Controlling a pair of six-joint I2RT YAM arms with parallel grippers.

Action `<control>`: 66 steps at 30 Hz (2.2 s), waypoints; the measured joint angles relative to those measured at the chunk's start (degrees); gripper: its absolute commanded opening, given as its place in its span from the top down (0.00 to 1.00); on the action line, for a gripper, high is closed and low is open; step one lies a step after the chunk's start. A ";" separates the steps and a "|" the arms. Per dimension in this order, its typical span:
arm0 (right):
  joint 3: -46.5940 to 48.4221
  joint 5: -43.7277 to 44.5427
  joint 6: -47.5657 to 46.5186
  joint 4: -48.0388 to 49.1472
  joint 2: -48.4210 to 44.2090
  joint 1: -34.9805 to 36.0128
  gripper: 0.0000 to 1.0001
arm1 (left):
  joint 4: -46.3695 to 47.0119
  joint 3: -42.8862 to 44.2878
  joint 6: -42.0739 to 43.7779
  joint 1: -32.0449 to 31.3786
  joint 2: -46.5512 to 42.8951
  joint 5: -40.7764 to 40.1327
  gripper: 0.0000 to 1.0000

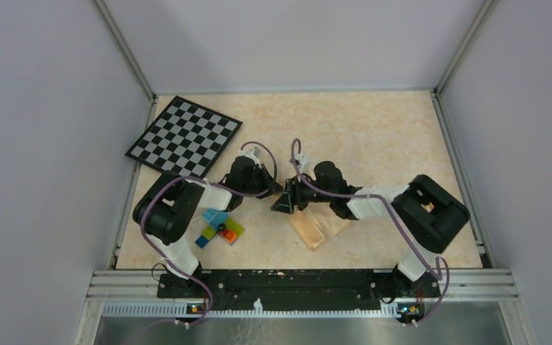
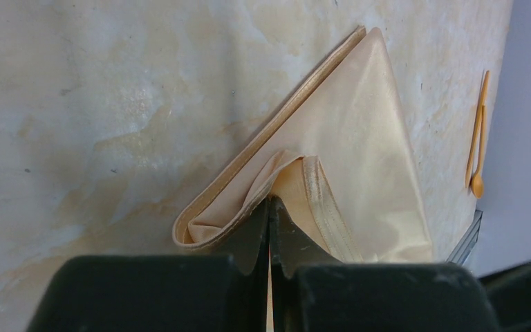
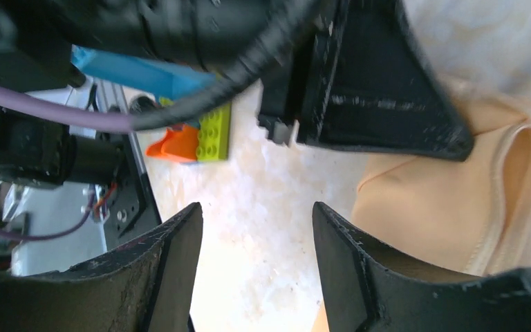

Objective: Fold the napkin into a case and place the utensils inside
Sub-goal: Smooth out the 2/3-rectangle-folded napkin at the center of the board, then pick up the 2/3-rectangle-folded napkin from the center of the board.

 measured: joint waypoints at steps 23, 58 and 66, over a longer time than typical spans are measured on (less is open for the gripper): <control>-20.15 -12.39 8.41 17.70 3.56 -3.61 0.48 | 0.44 2.34 0.61 0.46 2.75 3.06 1.00; -12.68 6.64 1.51 -40.68 -25.92 -33.27 0.47 | -32.81 30.88 24.48 2.16 10.47 7.08 0.35; -15.63 0.87 -0.50 -35.67 -21.16 -33.18 0.82 | -35.50 27.74 26.29 1.75 0.90 11.56 0.27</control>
